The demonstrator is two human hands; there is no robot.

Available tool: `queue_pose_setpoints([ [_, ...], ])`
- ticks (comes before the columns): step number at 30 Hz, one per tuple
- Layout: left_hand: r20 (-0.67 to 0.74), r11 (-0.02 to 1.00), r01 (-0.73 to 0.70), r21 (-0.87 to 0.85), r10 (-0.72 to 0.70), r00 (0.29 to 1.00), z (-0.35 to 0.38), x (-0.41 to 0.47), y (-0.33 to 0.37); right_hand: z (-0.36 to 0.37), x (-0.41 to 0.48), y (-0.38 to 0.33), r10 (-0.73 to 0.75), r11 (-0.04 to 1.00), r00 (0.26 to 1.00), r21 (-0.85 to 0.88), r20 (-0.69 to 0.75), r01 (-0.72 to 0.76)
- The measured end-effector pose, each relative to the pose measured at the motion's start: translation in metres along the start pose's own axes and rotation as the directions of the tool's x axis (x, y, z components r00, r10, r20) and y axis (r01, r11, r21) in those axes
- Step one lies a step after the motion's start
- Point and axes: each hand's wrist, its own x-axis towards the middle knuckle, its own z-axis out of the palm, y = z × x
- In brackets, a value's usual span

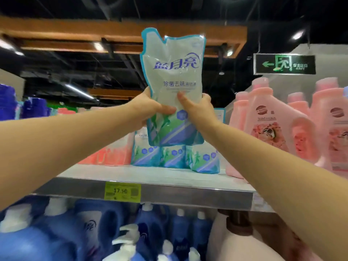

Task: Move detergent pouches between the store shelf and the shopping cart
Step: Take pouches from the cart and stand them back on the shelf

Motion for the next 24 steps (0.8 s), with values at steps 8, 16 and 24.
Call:
queue_pose_setpoints([
  [8, -0.074, 0.974, 0.209, 0.092, -0.203, 0.976, -0.022, 0.041, -0.108, 0.043, 0.031, 0.088, 0.101, 0.956, 0.939, -0.294, 0.329, 0.000],
  [16, 0.151, 0.946, 0.310, 0.091, -0.321, 0.935, -0.025, 0.103, -0.182, 0.051, 0.065, 0.130, 0.244, 0.859, 0.933, -0.506, 0.264, -0.081],
  [24, 0.261, 0.844, 0.343, 0.412, -0.470, 0.843, -0.035, 0.141, -0.205, 0.058, 0.088, 0.146, 0.397, 0.730, 0.904, -0.653, 0.161, -0.204],
])
